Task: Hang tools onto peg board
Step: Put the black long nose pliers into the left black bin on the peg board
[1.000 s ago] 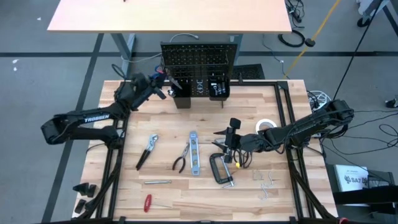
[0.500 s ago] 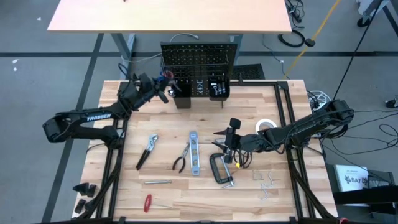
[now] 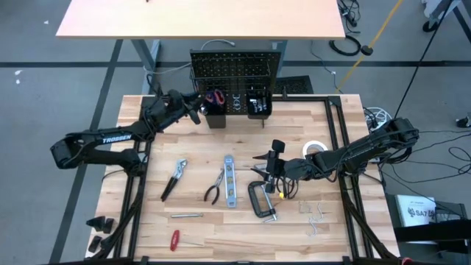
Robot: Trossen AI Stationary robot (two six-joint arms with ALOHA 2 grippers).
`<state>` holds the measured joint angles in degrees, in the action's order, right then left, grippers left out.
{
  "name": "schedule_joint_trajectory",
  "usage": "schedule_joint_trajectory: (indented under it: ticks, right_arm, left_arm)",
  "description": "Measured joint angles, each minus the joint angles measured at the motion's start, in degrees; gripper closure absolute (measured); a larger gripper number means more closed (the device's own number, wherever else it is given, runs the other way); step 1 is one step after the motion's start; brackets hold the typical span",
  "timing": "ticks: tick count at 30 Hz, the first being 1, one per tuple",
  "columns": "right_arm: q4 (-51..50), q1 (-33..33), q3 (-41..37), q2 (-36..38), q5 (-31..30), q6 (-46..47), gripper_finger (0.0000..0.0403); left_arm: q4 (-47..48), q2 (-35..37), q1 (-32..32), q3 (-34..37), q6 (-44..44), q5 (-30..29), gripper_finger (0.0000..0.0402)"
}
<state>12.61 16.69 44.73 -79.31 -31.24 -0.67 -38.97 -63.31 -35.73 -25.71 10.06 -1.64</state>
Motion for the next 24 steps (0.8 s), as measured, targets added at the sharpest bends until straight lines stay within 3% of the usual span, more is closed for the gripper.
schedule_joint_trajectory:
  ticks: [6,12,19,24]
  right_arm:
    - [-0.03,0.0,0.0,0.0,0.0,0.02,0.0222]
    - [-0.09,0.0,0.0,0.0,0.0,0.03,0.0222]
    - [-0.07,0.0,0.0,0.0,0.13,1.53,0.0222]
    - [0.86,0.0,-0.02,0.0,1.95,1.54,0.0222]
  left_arm:
    - [-2.77,2.08,0.0,0.0,-2.16,0.03,0.025]
    - [0.35,11.09,0.01,0.0,-4.45,-0.14,0.0249]
    - [22.73,24.53,2.84,0.0,-3.69,-0.36,0.0249]
    - [38.91,31.5,8.7,0.0,-0.41,-1.3,0.0251]
